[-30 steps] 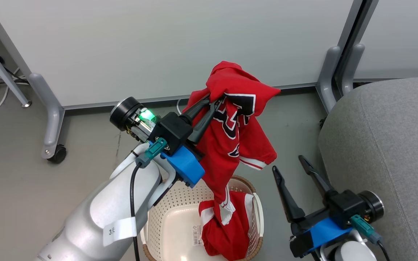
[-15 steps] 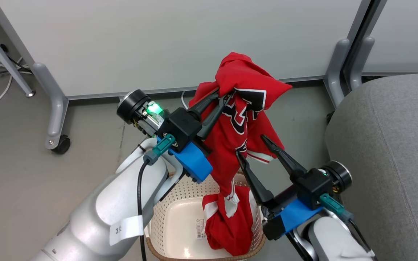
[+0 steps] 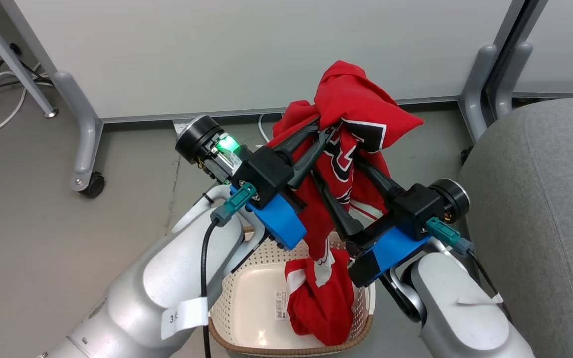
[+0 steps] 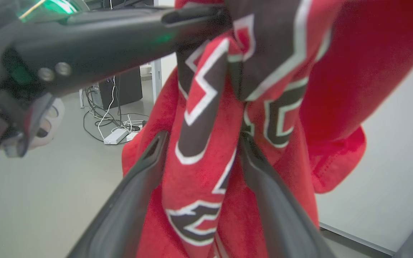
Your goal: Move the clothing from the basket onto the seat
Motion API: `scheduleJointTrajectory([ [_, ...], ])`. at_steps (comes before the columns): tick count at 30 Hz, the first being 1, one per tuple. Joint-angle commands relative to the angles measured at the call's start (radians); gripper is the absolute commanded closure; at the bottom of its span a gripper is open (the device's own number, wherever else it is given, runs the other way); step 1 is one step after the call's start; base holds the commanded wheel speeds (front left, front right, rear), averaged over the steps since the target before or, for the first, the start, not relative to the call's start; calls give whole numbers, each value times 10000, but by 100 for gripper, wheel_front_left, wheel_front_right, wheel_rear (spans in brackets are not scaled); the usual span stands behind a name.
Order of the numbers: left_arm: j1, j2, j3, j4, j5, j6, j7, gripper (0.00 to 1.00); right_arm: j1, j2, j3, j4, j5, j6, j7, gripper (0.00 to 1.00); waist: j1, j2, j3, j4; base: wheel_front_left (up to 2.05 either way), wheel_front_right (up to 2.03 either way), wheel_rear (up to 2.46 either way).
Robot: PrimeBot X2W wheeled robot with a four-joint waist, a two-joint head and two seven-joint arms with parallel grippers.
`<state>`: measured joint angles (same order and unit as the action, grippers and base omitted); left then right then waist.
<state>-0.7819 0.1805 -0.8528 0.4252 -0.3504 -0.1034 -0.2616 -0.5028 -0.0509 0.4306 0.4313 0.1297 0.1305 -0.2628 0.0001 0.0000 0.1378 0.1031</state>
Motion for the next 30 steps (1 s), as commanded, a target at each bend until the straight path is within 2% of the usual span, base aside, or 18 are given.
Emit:
scheduleJointTrajectory([
  [1,-139,-24,1,-9,35,-21,-51,100,-184,2,45,-16,151,3,-33,50,-1,0,-1,10,0,0,0],
  [2,-132,-28,-1,3,41,-27,-51,100,-234,3,69,2,211,3,-33,100,-1,0,-7,11,0,0,0],
  [27,-19,-23,120,171,89,-95,-50,100,-256,8,179,117,355,3,-33,100,-1,0,-90,-58,0,0,0],
  [28,-29,-25,126,187,85,-93,-50,22,-244,8,171,108,353,3,-33,100,-1,0,-83,-61,0,0,0],
  [29,-44,-24,134,200,102,-60,-50,0,-232,6,166,98,347,3,-33,100,-1,0,-75,-67,0,0,0],
  [30,-47,-36,144,202,100,-40,-50,0,-219,6,153,90,334,3,-33,100,-1,0,-62,-69,0,0,0],
])
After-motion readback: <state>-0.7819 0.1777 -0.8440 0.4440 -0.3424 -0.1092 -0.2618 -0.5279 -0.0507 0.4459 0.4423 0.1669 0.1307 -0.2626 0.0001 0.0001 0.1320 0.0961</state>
